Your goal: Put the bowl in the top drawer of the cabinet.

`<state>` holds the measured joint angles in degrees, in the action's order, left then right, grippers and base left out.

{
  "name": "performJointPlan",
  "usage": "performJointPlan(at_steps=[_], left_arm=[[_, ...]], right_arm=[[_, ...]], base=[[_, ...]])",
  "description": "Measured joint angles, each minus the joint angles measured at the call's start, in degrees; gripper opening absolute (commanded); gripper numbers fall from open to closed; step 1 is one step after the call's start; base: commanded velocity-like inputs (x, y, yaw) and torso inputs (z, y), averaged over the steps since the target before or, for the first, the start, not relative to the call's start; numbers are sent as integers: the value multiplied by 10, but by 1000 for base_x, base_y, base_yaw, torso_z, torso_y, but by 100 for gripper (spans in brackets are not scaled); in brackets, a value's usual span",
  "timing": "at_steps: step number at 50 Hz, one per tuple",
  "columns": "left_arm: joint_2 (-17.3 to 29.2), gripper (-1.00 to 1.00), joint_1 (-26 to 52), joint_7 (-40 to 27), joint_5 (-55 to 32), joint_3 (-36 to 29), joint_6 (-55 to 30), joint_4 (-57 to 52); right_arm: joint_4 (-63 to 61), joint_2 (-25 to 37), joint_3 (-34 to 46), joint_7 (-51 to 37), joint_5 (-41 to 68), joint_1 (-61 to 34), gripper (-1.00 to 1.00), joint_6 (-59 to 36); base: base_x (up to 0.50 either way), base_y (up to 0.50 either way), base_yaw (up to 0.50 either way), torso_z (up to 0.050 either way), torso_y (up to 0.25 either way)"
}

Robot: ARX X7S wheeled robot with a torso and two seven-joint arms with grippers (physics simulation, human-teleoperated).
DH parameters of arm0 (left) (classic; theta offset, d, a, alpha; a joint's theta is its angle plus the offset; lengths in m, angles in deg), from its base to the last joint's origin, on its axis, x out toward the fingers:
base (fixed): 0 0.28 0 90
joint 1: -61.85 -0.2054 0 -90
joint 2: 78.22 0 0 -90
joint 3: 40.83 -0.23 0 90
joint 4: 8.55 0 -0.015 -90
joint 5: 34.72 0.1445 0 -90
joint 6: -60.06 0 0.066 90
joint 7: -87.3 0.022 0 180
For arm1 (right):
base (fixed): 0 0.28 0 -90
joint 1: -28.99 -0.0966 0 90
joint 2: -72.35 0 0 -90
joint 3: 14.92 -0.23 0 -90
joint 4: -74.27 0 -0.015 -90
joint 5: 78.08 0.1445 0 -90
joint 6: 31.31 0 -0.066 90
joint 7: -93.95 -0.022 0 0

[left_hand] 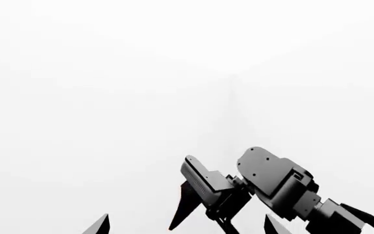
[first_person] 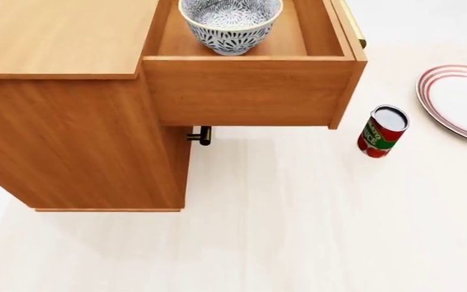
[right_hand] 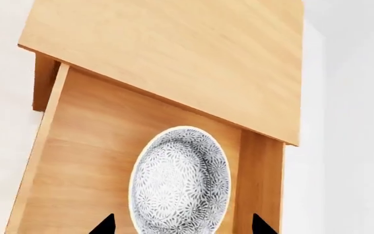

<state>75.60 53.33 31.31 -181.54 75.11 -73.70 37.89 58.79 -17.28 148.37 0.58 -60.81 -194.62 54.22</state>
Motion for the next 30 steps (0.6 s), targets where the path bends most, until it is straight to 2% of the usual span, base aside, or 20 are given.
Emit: performJointPlan(at_steps=[10, 13, 21, 30], left_arm=[[-26, 100, -18, 8, 21, 3, -11, 2], [-37, 100, -27, 12, 30, 5, -18, 3], [-58, 100, -38, 21, 50, 2, -28, 5], [-77, 100, -46, 30, 68, -2, -36, 7]], right_arm=[[-3, 24, -128, -13, -72, -8, 100, 37], [-46, 45, -164, -27, -83, 0, 100, 27], [-268, 130, -251, -108, -87, 61, 100, -64], [-577, 215, -370, -265, -66, 158, 100, -244]], base=[[0, 0, 0, 0, 135], [0, 0, 0, 0, 133], [0, 0, 0, 0, 111], [0, 0, 0, 0, 143]])
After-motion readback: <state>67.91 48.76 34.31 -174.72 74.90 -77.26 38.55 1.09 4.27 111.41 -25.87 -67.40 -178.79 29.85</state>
